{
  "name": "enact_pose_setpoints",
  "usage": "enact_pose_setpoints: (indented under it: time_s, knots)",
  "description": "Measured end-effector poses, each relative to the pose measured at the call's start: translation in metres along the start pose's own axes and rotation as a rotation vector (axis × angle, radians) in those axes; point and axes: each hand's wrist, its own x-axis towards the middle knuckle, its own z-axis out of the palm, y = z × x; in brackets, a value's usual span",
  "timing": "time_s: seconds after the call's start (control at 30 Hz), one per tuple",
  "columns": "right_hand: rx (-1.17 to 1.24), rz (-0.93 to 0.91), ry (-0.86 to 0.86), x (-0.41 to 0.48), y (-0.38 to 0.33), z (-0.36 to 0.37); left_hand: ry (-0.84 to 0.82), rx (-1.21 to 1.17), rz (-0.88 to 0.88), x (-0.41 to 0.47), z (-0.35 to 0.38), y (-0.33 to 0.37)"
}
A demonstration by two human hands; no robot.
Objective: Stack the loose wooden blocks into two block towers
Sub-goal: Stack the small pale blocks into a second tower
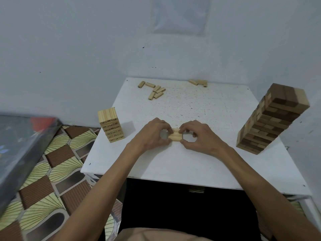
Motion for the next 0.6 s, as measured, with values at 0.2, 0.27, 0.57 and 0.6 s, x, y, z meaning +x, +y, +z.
enact_pose_setpoints:
  time_s: [0.2, 0.27, 0.57, 0.6]
  knots:
    - [0.014, -0.001, 0.04, -0.001, 0.0018, 0.0066, -0.001, -0.03, 0.002, -0.0012, 0.0015, 0.0009]
    - [0.045, 0.015, 0.047, -0.0018, 0.0018, 0.0059, 0.016, -0.047, -0.009, -0.0015, 0.0034, 0.0002]
    - [0.068, 0.055, 0.003, -0.0061, 0.0015, 0.0011, -0.011, -0.015, -0.025, 0.0018, -0.0025, 0.0028]
    - [0.064, 0.082, 0.002, -0.0061, 0.0025, 0.0014, -0.016, -0.012, -0.021, 0.0028, -0.0029, 0.0026]
